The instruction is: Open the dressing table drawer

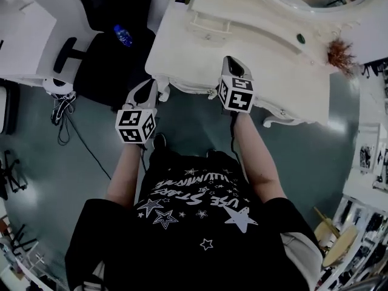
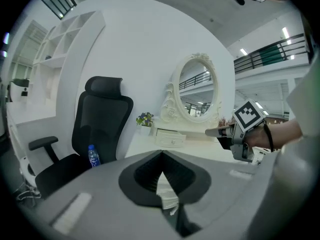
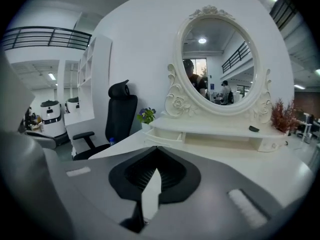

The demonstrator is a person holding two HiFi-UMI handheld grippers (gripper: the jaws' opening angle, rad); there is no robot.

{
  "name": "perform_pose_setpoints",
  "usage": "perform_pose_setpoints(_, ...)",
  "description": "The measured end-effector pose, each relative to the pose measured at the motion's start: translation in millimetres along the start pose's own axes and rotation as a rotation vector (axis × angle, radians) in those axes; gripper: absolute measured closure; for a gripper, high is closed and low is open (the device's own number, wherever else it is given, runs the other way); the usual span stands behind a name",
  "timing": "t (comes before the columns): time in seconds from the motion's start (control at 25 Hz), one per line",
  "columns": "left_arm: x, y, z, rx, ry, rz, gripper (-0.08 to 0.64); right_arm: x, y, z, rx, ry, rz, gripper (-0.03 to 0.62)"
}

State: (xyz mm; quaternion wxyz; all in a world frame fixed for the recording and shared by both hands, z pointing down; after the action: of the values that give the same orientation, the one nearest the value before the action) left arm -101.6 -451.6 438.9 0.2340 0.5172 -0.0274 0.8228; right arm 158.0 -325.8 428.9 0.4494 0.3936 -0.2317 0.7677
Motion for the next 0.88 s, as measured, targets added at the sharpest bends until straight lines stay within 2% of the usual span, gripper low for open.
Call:
perform_pose_setpoints(0.32, 32.3, -105.6, -19.2, -0.191, -0.050, -0.094, 0.557, 18.1, -55.7, -33.6, -0.240, -0.009, -0.165, 0.565)
perform_pose_setpoints(0.44, 42.6, -139.0, -32.6, -0.232, -0.061, -0.130, 0.557, 31.5, -69.1, -49.5, -0.287, 0.000, -0.194, 0.565)
perform_pose_setpoints(0.56, 57.3, -163.1, -55.0, -0.266, -0.056, -0.132, 0.557, 47.0, -70.1, -68.3, -0.334, 0.004, -0.209, 0.565)
perform_pose_setpoints(0.68, 72.9, -177.4, -74.7, -0.299, -0.050, -0.151, 0.557, 58.4, -67.6, -82.4, -0.368, 0.005, -0.206, 0.565)
perform_pose_setpoints(0.88, 97.0, -195.2, -93.7, -0.310, -0.033, -0.171, 0.557, 81.5, -59.9, -100.9, -0.399, 0.011, -0.211, 0.565)
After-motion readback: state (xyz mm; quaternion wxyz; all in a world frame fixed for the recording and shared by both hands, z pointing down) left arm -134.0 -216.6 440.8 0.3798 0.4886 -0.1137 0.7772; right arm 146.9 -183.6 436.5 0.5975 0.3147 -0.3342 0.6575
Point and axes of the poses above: the fingertips, and each gripper's own axes: z forward along the fingers, y to its left, x out of its underside, the point moved 7 cm from there along -z, backward along the fingers, and after that the axes turned 9 degrees about y, right-handed, at the moved point
